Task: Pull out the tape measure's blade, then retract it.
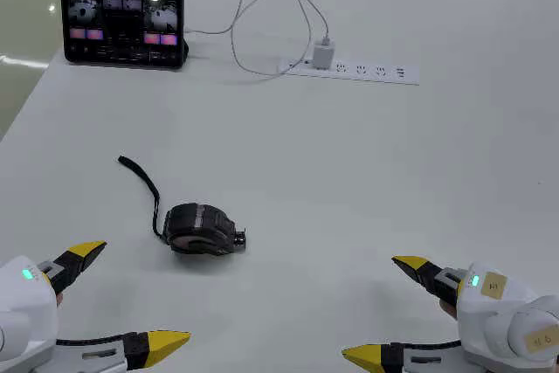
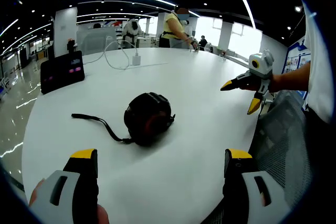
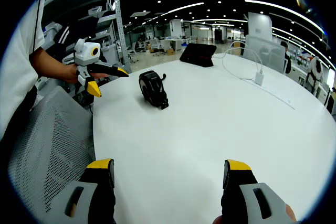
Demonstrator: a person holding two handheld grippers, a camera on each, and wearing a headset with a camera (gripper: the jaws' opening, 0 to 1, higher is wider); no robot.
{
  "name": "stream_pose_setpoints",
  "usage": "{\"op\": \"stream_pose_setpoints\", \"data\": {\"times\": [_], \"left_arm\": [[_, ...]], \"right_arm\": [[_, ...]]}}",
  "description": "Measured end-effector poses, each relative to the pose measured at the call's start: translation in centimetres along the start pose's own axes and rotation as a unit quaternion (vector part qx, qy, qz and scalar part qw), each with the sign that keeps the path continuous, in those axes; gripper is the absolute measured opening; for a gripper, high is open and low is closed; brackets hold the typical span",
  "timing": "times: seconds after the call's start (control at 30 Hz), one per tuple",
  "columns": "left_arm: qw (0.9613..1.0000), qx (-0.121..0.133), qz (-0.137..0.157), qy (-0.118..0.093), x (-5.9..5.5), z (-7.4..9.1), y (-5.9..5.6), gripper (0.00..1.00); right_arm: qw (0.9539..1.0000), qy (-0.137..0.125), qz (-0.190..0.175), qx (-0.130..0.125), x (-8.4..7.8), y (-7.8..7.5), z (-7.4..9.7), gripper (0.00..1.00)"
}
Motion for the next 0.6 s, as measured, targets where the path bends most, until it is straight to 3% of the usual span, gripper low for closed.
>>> {"op": "stream_pose_setpoints", "data": {"times": [0.6], "left_arm": [[1.0000,0.003,-0.002,0.004,-0.01,-0.02,0.13,0.99]], "right_arm": [[1.0000,-0.005,0.005,-0.005,0.10,-0.07,-0.17,0.88]]}}
Point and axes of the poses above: the centre of the closed fingertips' face, and the gripper's own axes: z roughly backward along the fingers, y roughly to its left, x roughly out of its top, the point moved 7 cm from there along z, roughly backward along the fingers, and after that the axes turned 13 degrees about -x, right-handed, at the moved point
